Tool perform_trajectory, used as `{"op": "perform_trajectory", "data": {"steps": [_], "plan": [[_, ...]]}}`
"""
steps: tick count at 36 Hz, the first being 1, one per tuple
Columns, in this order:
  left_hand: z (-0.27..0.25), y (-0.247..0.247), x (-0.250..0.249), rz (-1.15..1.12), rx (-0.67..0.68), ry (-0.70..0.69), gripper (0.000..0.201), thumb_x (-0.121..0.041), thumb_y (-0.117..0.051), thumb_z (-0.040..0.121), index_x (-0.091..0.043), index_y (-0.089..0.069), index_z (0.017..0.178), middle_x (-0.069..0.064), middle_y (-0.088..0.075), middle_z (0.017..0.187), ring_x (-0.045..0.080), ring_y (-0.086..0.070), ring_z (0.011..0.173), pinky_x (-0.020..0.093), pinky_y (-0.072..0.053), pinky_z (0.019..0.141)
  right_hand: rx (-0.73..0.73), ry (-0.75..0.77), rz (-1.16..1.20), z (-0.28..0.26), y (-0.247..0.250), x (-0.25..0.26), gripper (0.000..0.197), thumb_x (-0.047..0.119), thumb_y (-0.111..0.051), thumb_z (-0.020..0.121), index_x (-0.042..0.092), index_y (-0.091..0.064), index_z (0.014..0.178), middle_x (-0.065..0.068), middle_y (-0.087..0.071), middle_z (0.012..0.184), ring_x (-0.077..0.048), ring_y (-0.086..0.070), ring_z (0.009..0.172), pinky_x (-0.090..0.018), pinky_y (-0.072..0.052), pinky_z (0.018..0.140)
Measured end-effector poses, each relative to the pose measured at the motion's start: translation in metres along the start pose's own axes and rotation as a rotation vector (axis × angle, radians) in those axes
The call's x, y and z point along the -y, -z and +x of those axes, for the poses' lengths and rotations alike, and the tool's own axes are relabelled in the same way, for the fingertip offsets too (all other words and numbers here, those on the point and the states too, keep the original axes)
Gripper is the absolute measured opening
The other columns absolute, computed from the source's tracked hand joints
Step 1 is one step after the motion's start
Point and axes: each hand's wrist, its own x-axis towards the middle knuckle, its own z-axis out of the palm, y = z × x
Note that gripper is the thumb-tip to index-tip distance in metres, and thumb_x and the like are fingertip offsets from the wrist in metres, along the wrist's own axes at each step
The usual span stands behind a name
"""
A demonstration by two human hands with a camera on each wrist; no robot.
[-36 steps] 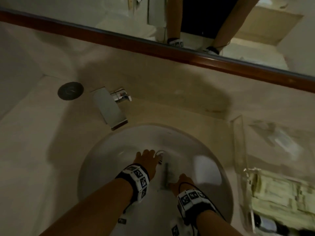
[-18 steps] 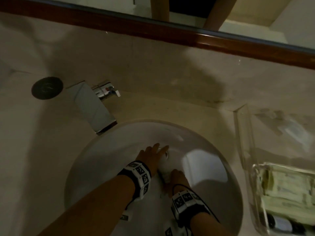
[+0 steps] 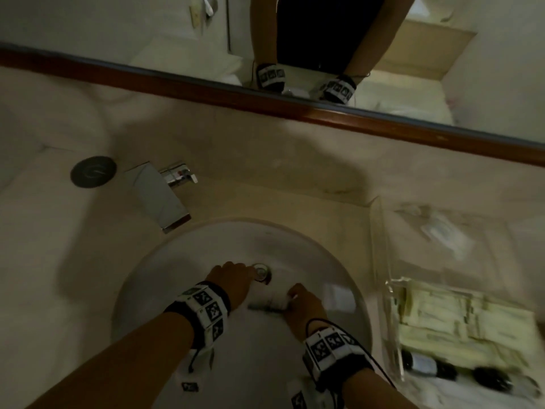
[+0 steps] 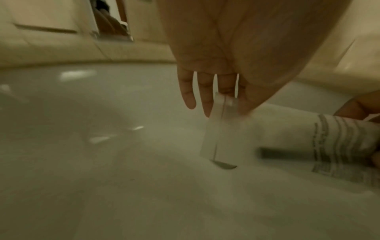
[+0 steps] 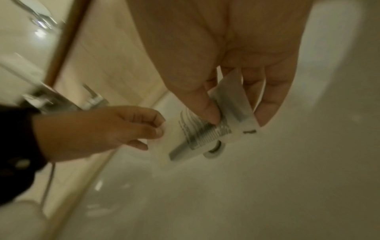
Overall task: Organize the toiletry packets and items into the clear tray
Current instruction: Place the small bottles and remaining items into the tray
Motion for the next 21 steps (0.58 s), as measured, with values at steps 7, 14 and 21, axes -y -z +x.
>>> {"op": "perform_trajectory", "data": {"steps": [7, 14, 21], "plan": [[-0.041, 0.026, -0.036, -0.249, -0.177, -0.071, 0.029, -0.018, -0.031, 0.101, -0.018, -0.047, 0.124, 0.007, -0.057, 0.117, 0.025, -0.054, 0.104, 0.032, -0.043, 0.088, -0.135, 0.161, 0.125, -0.05, 0.049, -0.023, 0.041, 0.012, -0.055, 0.084, 0.019, -0.043, 0.122, -0.01, -0.046, 0.12, -0.03, -0.055, 0.102, -0.024, -0.04, 0.078], [-0.072, 0.043, -0.104, -0.326, -0.359, -0.212, 0.011, -0.011, -0.034, 0.097, -0.021, -0.035, 0.093, -0.007, -0.034, 0.064, 0.011, -0.032, 0.053, 0.024, -0.024, 0.05, -0.346, 0.243, 0.237, -0.093, 0.091, -0.065, 0.04, 0.009, -0.059, 0.078, 0.017, -0.042, 0.114, -0.006, -0.041, 0.112, -0.025, -0.05, 0.095, -0.034, -0.045, 0.084], [-0.078, 0.04, -0.186, -0.313, -0.301, -0.335, 0.016, -0.006, -0.036, 0.093, -0.02, -0.04, 0.09, -0.001, -0.04, 0.09, 0.021, -0.049, 0.08, 0.029, -0.037, 0.067, -0.451, 0.162, 0.222, -0.114, 0.128, -0.137, 0.025, 0.006, -0.054, 0.086, 0.019, -0.037, 0.098, -0.005, -0.035, 0.11, -0.014, -0.039, 0.078, -0.012, -0.037, 0.061]]}}
